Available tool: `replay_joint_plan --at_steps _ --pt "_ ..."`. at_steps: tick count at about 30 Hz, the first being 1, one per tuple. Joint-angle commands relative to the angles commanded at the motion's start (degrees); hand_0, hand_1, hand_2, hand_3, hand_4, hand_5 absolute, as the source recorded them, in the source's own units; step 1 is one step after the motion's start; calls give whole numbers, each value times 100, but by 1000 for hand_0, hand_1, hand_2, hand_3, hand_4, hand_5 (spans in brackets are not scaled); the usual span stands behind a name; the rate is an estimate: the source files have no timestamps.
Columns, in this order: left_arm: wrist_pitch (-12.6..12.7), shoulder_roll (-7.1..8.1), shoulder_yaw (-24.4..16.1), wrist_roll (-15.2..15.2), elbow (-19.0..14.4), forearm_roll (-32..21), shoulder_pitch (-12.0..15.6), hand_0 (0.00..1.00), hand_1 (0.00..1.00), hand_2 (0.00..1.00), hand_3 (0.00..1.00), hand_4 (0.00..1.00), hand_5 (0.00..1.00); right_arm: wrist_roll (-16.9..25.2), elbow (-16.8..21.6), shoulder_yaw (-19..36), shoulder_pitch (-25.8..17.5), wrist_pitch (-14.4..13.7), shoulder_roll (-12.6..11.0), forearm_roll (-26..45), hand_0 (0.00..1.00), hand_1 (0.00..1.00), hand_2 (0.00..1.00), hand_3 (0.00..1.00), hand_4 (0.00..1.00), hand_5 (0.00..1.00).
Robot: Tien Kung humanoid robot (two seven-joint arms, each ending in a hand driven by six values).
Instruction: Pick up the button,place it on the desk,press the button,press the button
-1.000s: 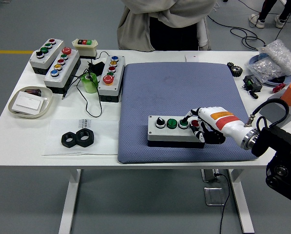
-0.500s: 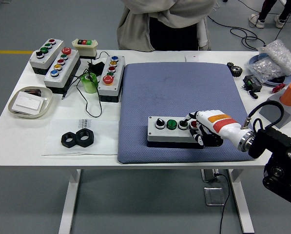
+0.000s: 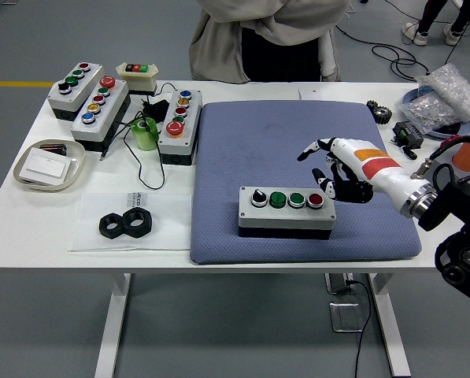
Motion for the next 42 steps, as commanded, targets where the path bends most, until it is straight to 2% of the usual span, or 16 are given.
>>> replay_joint_plan --at_steps 3,4,9,10,15,16,21,22,27,33,42 --pt "-1 1 -5 4 1 8 4 772 802 883 798 562 998 196 -173 416 -105 -132 -19 681 388 258 428 996 683 90" --pt "-2 1 -8 6 1 11 6 772 802 883 798 561 998 299 -252 542 -128 -137 -15 942 826 712 784 998 699 232" --pt "6 2 9 -2 1 -4 19 772 802 883 798 561 998 977 -690 1162 -392 83 63 2166 826 712 784 998 699 232" --pt "5 1 3 2 3 3 20 772 802 883 799 563 998 1076 -773 1250 -439 41 79 2390 948 861 946 998 689 327" --pt "-2 0 -14 11 7 28 22 772 802 883 799 563 998 1266 -1247 1611 -548 -106 116 3582 948 861 946 998 689 327" --pt "-3 0 -20 14 7 39 22 773 802 883 798 563 998 1261 -1363 1668 -559 -117 120 3842 946 859 931 932 651 446" --pt "-5 -7 -47 22 15 71 32 773 802 883 798 563 998 1246 -1875 1928 -622 -81 163 5034 946 859 931 932 651 446" --pt "-5 -8 -51 24 17 77 33 773 802 883 798 564 998 1240 -1980 1960 -628 -61 173 5257 951 853 915 922 639 494" --pt "-6 -12 -74 36 20 110 51 773 802 883 798 564 998 1212 -2396 2068 -678 -19 206 6524 951 853 915 922 639 494" --pt "-9 -16 -109 51 27 163 71 773 802 883 798 564 998 1185 -2600 2160 -747 -17 228 7835 950 852 912 916 642 475" --pt "-10 -16 -119 42 39 174 76 772 802 882 797 564 998 1151 -2644 2242 -806 -24 205 7995 951 849 907 909 627 516"
